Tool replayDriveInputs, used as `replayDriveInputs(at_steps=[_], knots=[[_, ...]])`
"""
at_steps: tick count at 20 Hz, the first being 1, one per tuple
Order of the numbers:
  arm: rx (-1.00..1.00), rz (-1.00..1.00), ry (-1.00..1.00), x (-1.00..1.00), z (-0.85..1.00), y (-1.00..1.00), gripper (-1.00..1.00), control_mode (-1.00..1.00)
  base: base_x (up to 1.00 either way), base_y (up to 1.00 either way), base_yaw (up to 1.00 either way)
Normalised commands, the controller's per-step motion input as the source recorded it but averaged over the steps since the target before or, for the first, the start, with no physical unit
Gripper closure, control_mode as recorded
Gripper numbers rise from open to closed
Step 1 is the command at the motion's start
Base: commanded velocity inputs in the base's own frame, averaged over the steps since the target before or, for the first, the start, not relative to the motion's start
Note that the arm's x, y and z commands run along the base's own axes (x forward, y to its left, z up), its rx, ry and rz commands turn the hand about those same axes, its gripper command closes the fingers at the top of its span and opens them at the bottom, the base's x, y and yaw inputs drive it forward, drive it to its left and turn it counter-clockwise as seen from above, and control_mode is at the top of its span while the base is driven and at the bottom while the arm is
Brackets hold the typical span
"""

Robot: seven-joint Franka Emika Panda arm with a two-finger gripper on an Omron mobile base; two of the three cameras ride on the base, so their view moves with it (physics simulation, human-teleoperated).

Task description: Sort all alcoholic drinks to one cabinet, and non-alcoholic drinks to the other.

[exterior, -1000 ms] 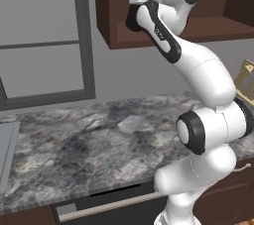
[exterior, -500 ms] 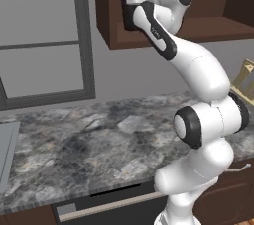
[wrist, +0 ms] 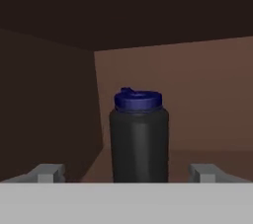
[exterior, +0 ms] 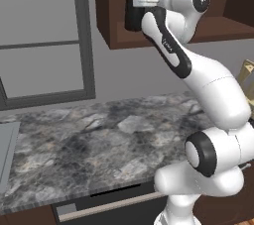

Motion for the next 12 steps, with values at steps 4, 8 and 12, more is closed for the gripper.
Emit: replayDriveInputs(at_steps=[4,8,12], knots=[[0.0,0.0,-0.02,-1.0,0.12,-0.1,-1.0,-1.0,0.0,0.0,0.0],[0.0,-0.05,0.04,-1.0,0.44,-0.19,-1.0,-1.0,0.0,0.0,0.0],[0.0,-0.11,0.2,-1.0,0.58,-0.23,-1.0,-1.0,0.0,0.0,0.0]])
